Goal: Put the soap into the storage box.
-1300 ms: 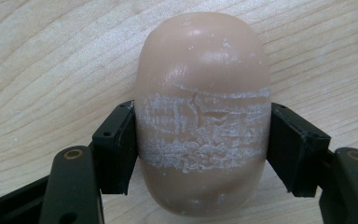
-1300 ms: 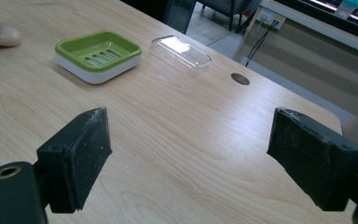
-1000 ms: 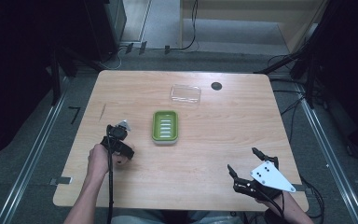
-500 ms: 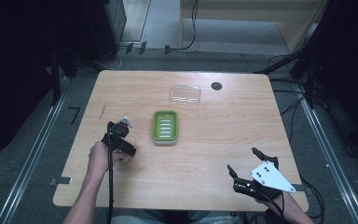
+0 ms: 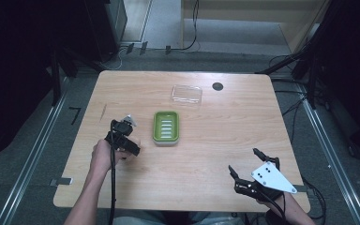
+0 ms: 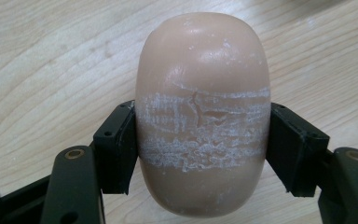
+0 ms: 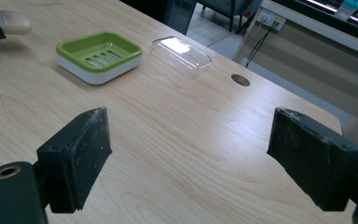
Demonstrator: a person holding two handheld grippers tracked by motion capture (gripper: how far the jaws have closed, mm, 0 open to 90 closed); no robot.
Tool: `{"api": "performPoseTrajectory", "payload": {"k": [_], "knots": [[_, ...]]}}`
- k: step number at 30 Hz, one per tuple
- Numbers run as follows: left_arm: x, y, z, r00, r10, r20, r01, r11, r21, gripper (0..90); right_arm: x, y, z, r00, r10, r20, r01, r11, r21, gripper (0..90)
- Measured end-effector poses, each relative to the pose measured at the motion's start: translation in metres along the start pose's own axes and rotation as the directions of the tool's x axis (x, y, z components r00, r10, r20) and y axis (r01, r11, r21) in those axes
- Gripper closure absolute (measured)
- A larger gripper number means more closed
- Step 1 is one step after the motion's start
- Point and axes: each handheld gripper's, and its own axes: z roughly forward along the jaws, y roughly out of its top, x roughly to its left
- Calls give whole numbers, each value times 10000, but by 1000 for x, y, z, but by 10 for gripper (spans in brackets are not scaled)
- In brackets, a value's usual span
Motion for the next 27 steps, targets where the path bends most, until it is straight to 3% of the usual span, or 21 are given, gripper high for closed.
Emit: {"api": "performPoseTrajectory", "payload": {"k": [10, 27], "knots": [[-8, 12, -4, 9996, 237, 142, -234, 9995, -204, 340, 0, 0, 0, 10000, -4, -3, 4, 10000, 10, 131], [-17, 28, -5, 9976, 660, 198, -658, 9977, -144, 340, 0, 0, 0, 10000, -33, -4, 33, 10000, 16, 131]]}}
